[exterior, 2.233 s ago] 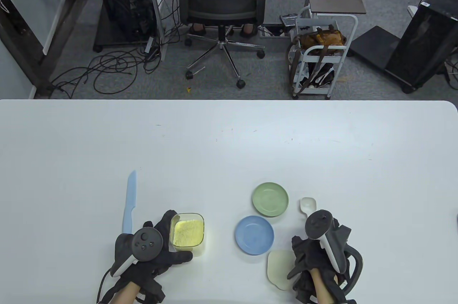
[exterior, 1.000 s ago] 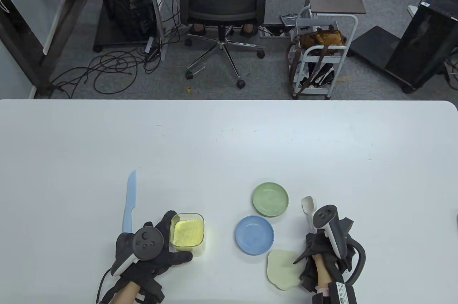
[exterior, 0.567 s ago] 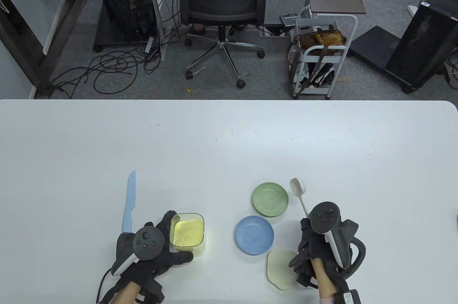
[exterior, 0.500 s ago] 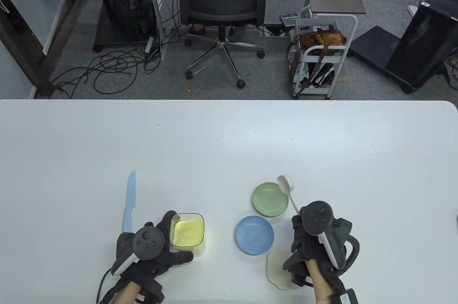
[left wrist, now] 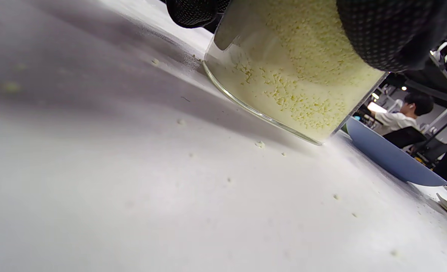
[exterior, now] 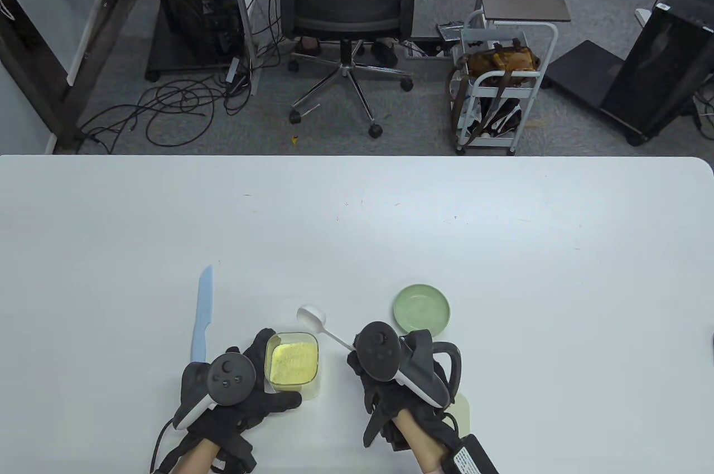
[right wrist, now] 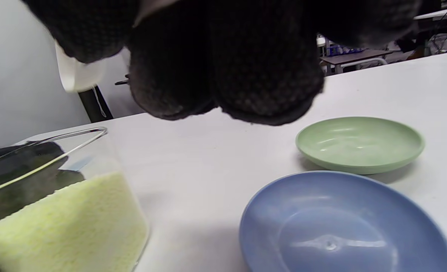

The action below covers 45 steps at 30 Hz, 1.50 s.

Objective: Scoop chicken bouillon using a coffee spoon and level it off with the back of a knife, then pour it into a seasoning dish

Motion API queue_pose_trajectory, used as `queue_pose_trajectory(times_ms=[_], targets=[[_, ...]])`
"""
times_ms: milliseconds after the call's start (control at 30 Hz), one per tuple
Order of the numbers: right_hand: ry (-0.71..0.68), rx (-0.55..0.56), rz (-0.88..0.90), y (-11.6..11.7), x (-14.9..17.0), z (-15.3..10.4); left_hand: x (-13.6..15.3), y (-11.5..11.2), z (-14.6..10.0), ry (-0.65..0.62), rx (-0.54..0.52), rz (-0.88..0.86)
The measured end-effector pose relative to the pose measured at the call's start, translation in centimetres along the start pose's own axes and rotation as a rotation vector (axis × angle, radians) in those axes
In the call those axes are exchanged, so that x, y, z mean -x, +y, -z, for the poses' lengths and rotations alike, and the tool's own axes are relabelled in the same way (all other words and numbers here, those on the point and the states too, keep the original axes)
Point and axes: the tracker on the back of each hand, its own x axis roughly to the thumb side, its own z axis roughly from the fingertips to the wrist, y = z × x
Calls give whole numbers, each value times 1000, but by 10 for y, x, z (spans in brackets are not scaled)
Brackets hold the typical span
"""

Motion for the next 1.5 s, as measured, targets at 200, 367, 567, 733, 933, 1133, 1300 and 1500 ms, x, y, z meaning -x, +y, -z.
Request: queue_pose_trajectory(times_ms=[200, 367, 567, 733, 933, 1133, 1300, 1500], targets=[[-44, -3, 8, 5, -8, 5, 0, 0, 0, 0, 3, -2], [-47, -135, -53, 15, -20, 15, 0, 0, 0, 0, 4, -3], [-41, -297, -12, 22, -38, 28, 0, -1, 0, -2, 5, 3], [-39, -363, 50, 26, -40, 35, 0, -1, 0, -1, 6, 4], [-20, -474, 164, 39, -35, 42, 0, -1, 0, 0, 4, 7], [48, -570, 336, 55, -19, 42, 0, -1, 0, 1, 3, 5], [80, -583, 515, 63, -4, 41, 0, 0, 0, -2, -1, 1], [70, -509, 584, 48, 8, 35, -1, 21, -10, 57, 121, 70]])
